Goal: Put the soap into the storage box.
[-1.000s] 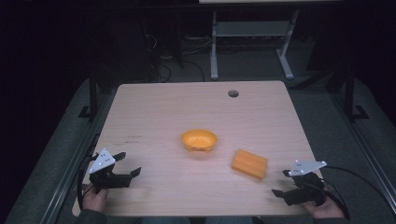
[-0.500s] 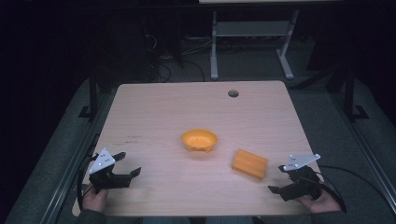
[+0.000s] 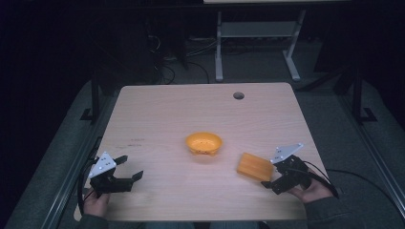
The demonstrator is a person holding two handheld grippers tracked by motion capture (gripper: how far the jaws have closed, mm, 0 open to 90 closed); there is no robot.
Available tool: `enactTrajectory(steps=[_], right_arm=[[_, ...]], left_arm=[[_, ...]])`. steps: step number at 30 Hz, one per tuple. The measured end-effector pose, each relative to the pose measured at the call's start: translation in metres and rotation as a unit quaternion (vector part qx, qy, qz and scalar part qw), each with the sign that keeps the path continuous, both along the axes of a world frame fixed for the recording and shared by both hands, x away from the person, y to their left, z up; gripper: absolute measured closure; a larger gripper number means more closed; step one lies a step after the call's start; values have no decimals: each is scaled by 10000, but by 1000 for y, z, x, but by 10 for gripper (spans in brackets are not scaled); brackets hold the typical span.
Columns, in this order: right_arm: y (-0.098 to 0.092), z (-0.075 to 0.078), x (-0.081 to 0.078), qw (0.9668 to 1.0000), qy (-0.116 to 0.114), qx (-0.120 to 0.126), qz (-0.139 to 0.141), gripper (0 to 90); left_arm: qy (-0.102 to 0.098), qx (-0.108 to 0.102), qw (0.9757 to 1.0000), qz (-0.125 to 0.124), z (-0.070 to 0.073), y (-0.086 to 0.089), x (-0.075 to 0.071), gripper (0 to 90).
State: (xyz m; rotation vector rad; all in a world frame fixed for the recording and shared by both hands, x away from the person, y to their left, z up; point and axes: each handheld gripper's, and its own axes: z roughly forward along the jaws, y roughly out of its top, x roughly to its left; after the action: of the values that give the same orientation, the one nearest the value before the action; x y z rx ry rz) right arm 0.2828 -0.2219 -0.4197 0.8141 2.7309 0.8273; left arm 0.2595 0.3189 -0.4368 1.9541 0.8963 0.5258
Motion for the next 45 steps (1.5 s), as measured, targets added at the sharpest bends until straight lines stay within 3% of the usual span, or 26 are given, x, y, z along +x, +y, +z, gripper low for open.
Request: enactTrajectory(steps=[13, 35, 45], right_arm=[[21, 2, 22, 9989, -13, -336, 321, 144], [33, -6, 41, 9983, 201, -417, 347, 144], [38, -17, 50, 9968, 317, -615, 392, 144]], left_arm=[[-16, -10, 10000, 21, 1, 1, 0, 143], [-14, 40, 10000, -7, 1, 2, 0, 143], [-17, 4, 10000, 5, 1, 2, 0, 143]])
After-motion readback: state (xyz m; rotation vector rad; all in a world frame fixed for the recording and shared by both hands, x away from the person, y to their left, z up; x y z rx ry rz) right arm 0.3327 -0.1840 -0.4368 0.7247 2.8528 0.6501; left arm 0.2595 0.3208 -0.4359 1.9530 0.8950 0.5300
